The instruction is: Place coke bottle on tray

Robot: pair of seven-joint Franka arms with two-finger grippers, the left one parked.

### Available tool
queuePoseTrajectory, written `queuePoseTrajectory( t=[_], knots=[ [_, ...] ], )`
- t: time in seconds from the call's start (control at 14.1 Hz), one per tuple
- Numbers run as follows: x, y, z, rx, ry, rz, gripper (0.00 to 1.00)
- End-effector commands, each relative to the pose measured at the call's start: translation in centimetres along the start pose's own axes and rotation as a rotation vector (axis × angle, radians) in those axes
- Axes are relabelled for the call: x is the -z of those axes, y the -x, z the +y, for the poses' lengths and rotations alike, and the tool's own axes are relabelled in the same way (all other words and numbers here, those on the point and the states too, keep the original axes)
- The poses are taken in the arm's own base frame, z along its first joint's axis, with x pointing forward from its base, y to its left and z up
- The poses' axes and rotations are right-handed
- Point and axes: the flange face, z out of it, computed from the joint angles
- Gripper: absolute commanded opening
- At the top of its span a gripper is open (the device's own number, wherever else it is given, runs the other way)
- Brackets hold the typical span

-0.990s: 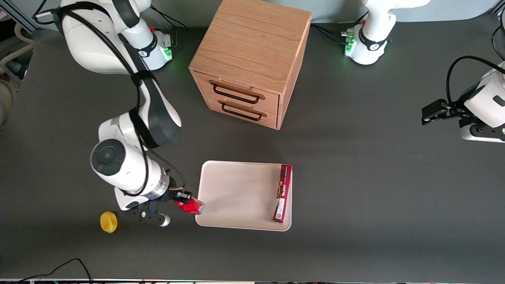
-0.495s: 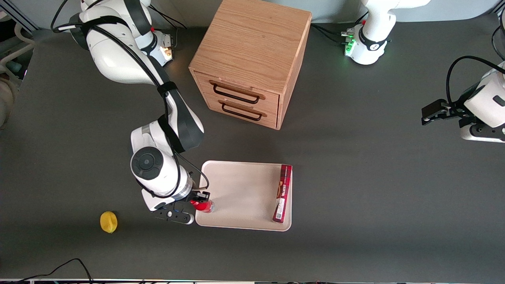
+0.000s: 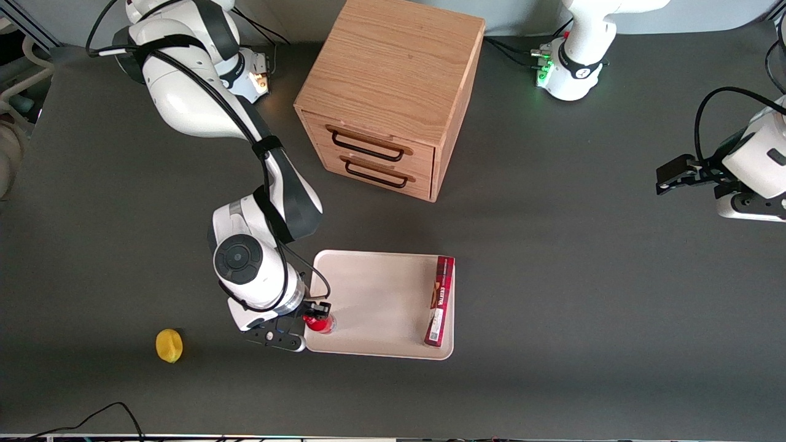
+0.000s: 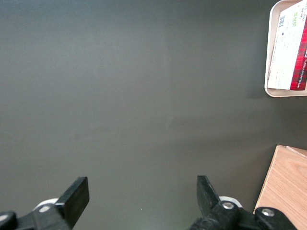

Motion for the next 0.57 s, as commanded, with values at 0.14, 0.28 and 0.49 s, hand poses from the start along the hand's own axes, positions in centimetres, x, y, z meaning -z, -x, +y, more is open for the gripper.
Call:
queuePoseTrajectory(
  t=[0.14,0.28,0.49],
  knots=[
    [4.0,-0.5,2.1,-0.036,0.008,-0.008,1.0],
    [7.3,1.5,5.2,-0.002,0.024,-0.046,1.0],
    [13.3,5.0,12.7,0.058,0.021,-0.079,1.0]
  ],
)
